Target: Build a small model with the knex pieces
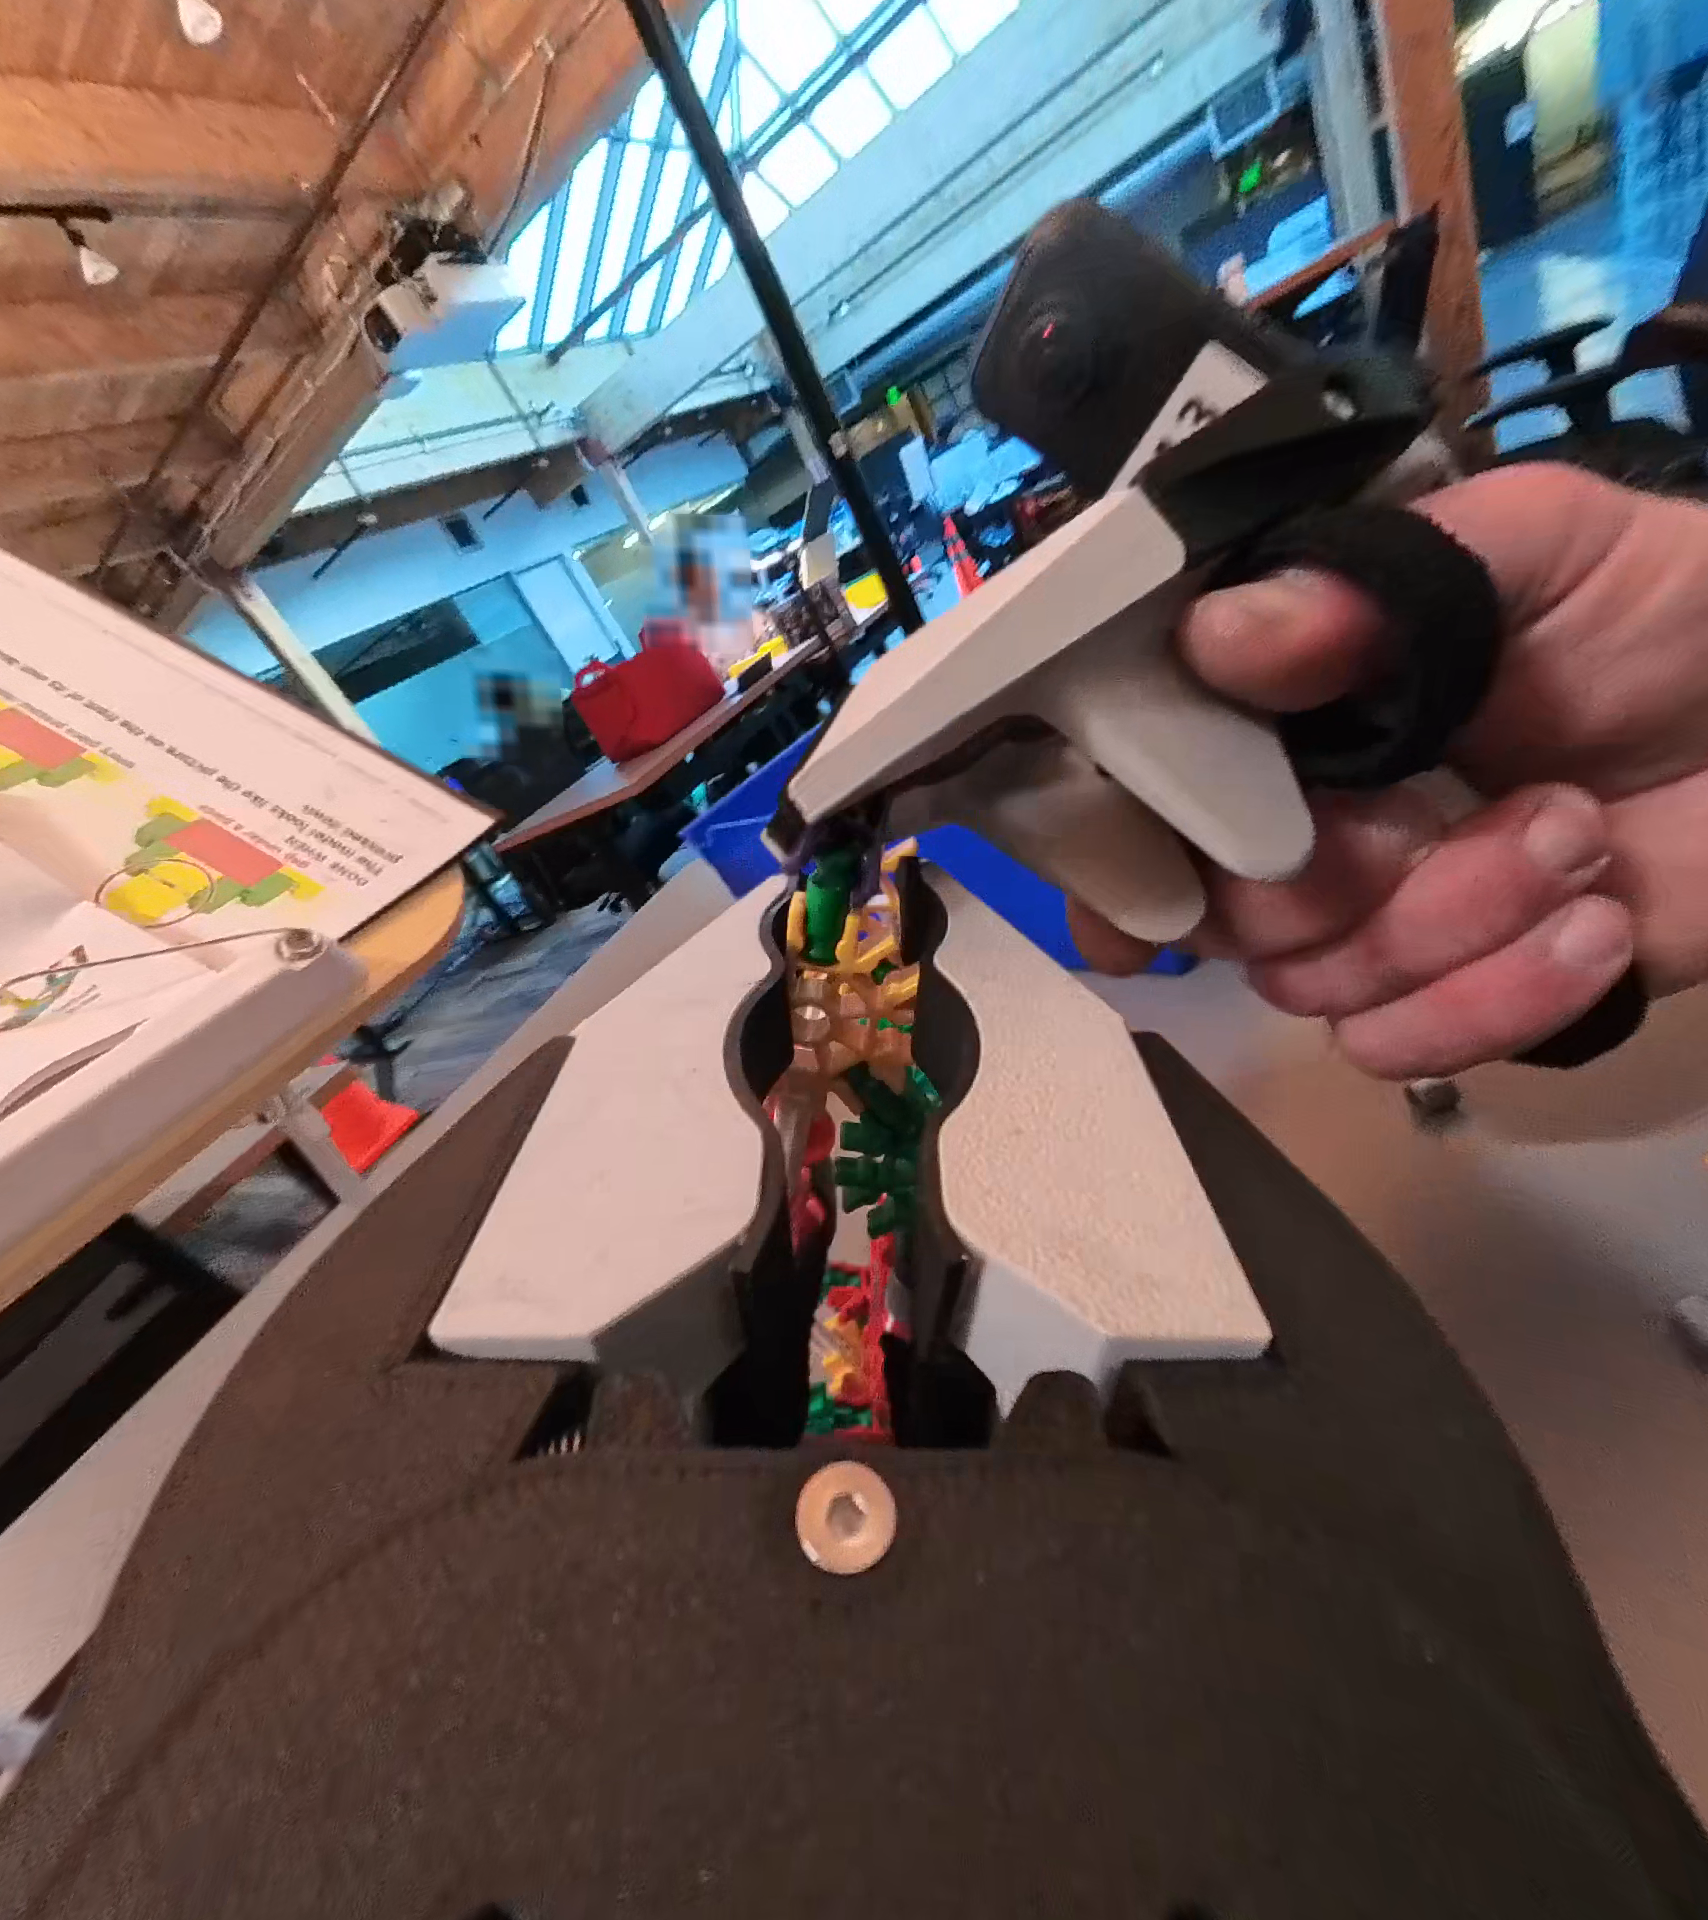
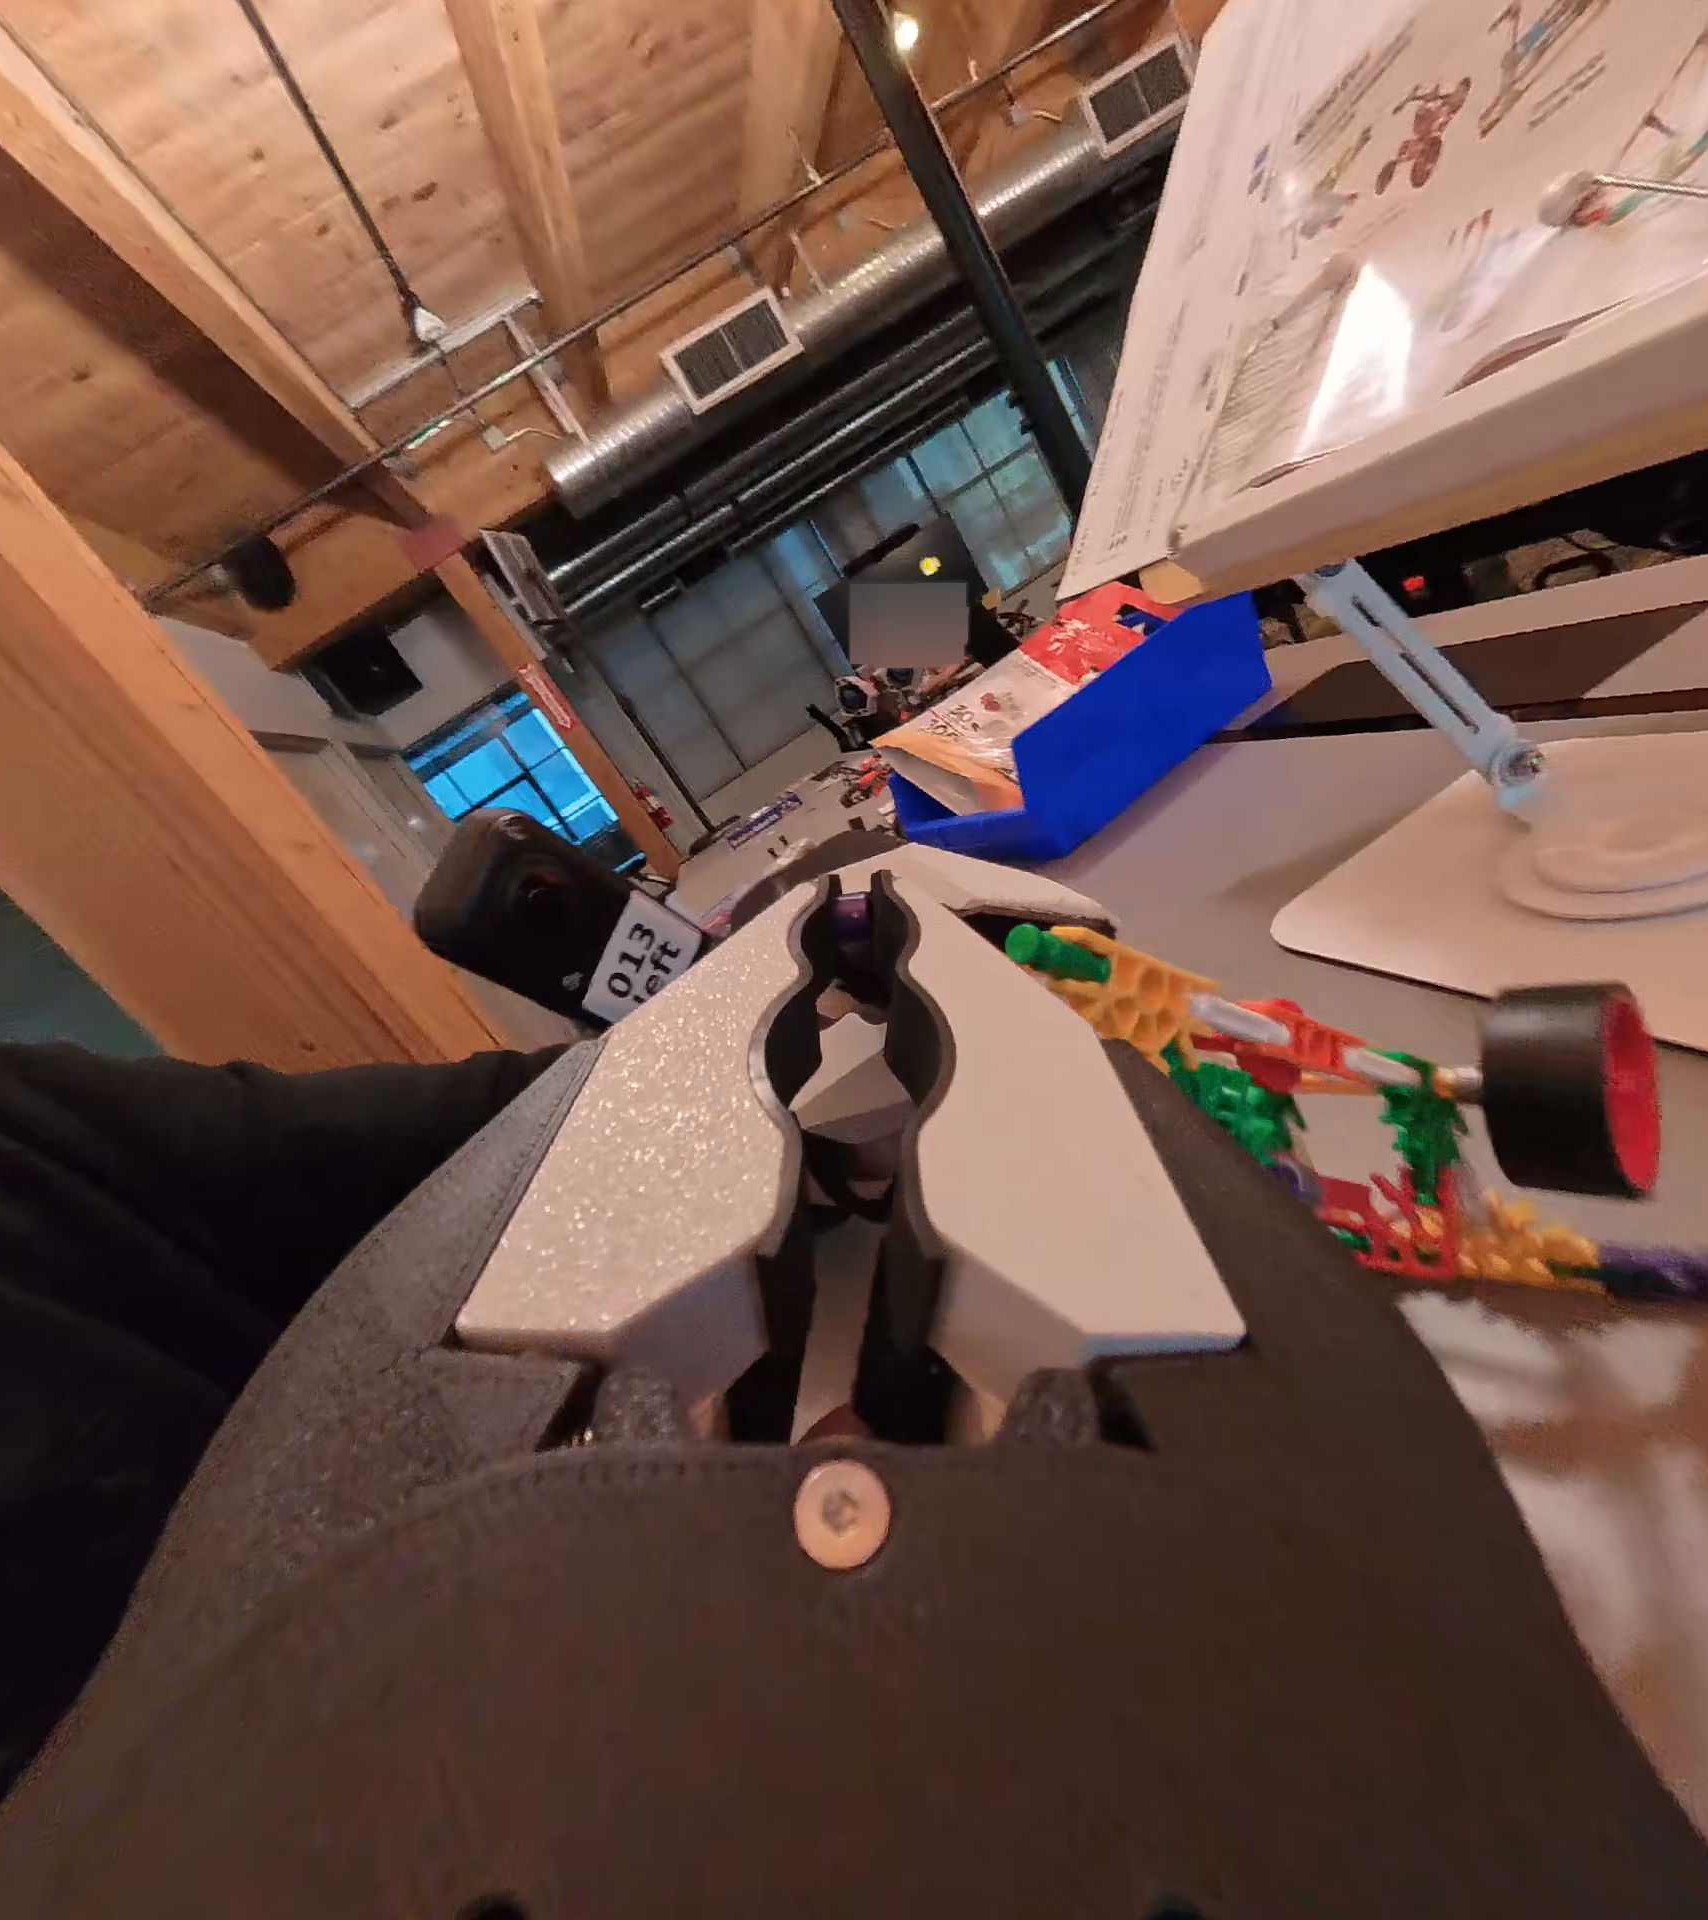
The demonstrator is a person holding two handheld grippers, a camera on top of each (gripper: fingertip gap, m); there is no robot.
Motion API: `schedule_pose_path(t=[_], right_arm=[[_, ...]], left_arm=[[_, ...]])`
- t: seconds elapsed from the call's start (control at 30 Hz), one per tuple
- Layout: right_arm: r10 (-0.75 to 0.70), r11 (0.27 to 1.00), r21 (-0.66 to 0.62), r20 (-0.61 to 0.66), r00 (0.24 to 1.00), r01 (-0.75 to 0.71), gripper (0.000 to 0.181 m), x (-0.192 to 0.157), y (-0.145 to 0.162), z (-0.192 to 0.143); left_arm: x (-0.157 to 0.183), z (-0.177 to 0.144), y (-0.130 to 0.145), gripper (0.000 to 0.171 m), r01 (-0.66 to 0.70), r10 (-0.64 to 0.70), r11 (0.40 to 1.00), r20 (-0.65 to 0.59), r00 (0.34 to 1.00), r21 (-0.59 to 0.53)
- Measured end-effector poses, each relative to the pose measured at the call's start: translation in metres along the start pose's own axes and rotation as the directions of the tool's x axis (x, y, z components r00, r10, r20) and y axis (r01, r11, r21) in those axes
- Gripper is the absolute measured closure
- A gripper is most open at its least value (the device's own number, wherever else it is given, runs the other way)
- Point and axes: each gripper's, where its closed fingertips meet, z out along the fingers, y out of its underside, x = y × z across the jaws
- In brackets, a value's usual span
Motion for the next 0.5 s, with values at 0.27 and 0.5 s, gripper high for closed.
schedule_pose_path(t=[0.27, 0.5], right_arm=[[-0.102, 0.990, 0.102, 0.077, 0.992, 0.094, 0.178, -0.026, -0.023, -0.011], [-0.406, 0.897, -0.179, -0.696, 0.592, 0.405, 0.177, 0.067, -0.088, -0.155]], left_arm=[[0.008, -0.002, -0.009, 0.157, 0.035, -0.033, 0.999, -0.063, 0.997, 0.035], [-0.002, -0.004, -0.001, 0.156, 0.047, -0.047, 0.999, -0.076, 0.996, 0.001]])
